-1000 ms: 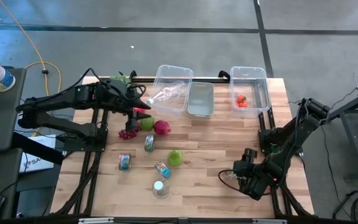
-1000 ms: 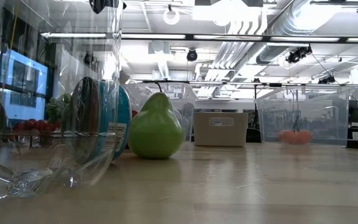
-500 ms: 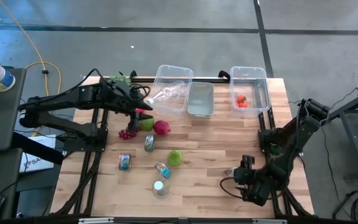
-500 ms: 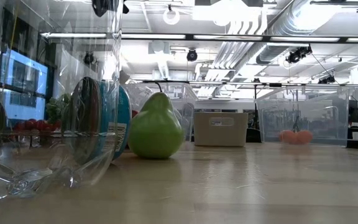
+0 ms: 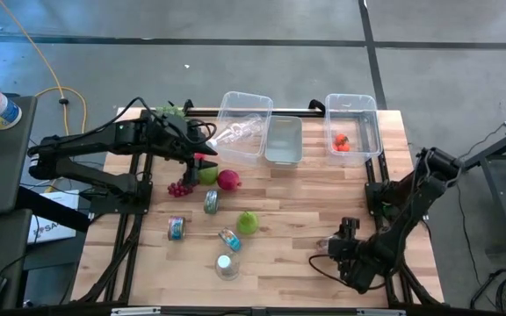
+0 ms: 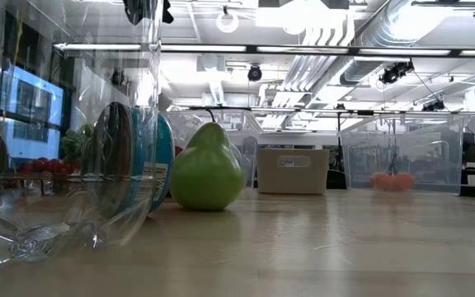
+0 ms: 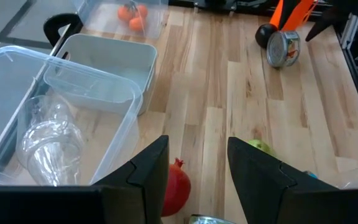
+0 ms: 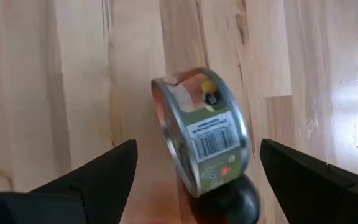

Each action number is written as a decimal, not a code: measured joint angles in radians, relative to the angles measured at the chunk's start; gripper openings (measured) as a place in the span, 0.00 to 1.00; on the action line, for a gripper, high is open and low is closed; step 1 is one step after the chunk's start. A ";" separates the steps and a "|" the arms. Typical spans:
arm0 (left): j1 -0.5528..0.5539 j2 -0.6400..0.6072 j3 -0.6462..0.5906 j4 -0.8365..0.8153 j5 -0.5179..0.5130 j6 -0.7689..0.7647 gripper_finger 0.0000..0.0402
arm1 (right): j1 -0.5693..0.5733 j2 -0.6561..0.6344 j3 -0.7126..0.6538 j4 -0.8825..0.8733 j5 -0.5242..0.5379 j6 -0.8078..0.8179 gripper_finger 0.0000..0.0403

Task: Pick & Place Food Item
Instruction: Put the green tuna can into the gray bin, then put the grape into the right transparent bin

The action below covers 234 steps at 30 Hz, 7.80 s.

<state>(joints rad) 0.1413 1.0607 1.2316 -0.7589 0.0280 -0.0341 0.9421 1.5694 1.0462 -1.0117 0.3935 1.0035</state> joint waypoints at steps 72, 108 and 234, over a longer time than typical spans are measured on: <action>-0.200 -0.275 -0.319 0.071 -0.088 -0.115 0.39 | -1.155 0.113 0.366 0.217 0.282 -0.456 0.32; -0.189 -0.238 -0.319 0.079 -0.089 -0.050 0.39 | -1.176 0.002 0.212 0.569 0.166 -0.611 0.53; -0.516 -0.083 -0.106 -0.184 -0.746 -0.351 0.14 | -0.444 0.061 0.212 0.753 0.153 -0.843 0.53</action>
<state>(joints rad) -0.3743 0.9775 1.1252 -0.9427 -0.7181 -0.3848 0.4982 1.6307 1.2587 -0.2582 0.5467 0.1605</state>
